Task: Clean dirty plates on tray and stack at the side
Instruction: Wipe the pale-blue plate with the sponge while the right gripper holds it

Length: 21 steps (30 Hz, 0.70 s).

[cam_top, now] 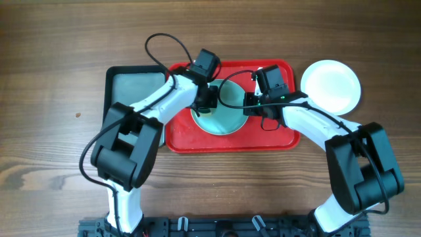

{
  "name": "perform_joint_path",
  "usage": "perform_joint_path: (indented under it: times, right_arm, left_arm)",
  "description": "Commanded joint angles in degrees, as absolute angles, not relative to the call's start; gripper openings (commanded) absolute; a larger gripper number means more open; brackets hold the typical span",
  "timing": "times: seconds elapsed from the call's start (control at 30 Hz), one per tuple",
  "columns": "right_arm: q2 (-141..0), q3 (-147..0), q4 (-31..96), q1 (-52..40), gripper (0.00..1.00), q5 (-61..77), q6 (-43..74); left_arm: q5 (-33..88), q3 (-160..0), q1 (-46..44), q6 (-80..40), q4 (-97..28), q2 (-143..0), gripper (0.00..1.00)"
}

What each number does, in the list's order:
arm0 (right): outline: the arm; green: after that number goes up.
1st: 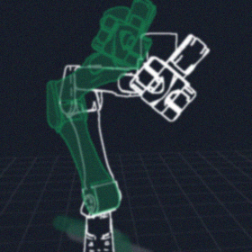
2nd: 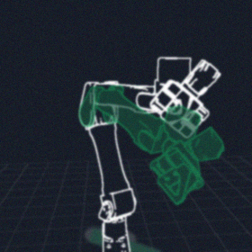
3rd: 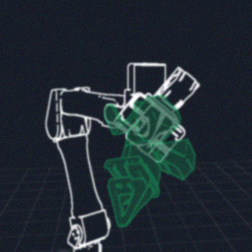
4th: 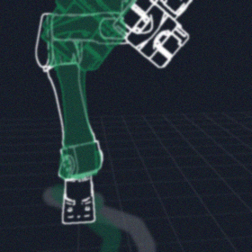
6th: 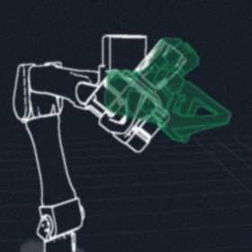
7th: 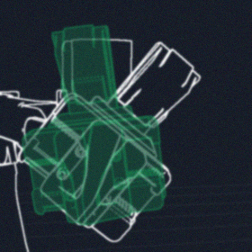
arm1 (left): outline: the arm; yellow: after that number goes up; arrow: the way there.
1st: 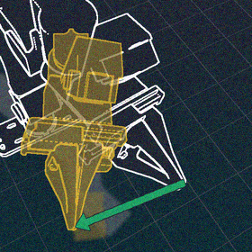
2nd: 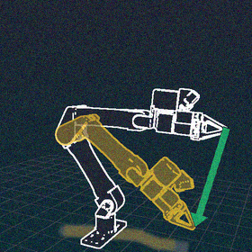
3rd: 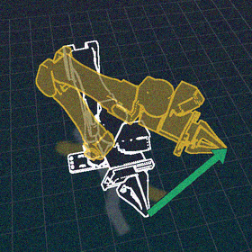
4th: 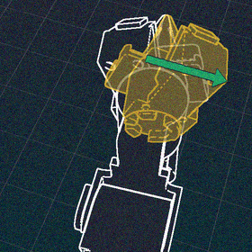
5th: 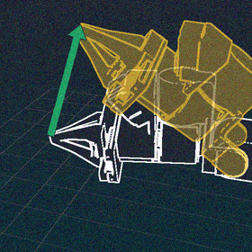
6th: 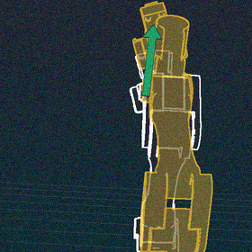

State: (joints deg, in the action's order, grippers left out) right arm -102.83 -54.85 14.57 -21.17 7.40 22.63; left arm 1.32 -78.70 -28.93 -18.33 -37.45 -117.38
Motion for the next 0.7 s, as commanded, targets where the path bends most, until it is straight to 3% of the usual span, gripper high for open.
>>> perform_joint_path:
  times: [0.0, 0.2, 0.43, 0.67]
  right_arm:
    - [-101.9, -54.6, 14.6, -21.4, 0.04, 7.8, 22.5]
    - [-101.9, -54.6, 14.6, -21.4, 0.04, 7.8, 22.5]
    - [-101.9, -54.6, 14.6, -21.4, 0.04, 7.7, 22.5]
    - [-101.9, -54.6, 14.6, -21.4, 0.04, 7.7, 22.5]
  left_arm:
    - [5.1, -76.7, -35.5, -18.5, -37.5, -124.1, 0.04]
    - [9.5, -80.0, -36.5, -18.9, -40.0, -124.0, 0.05]
    - [9.3, -95.0, -27.2, -18.3, -51.9, -118.7, 0.06]
    - [9.3, -96.6, -21.9, -18.3, -53.8, -113.5, 0.08]
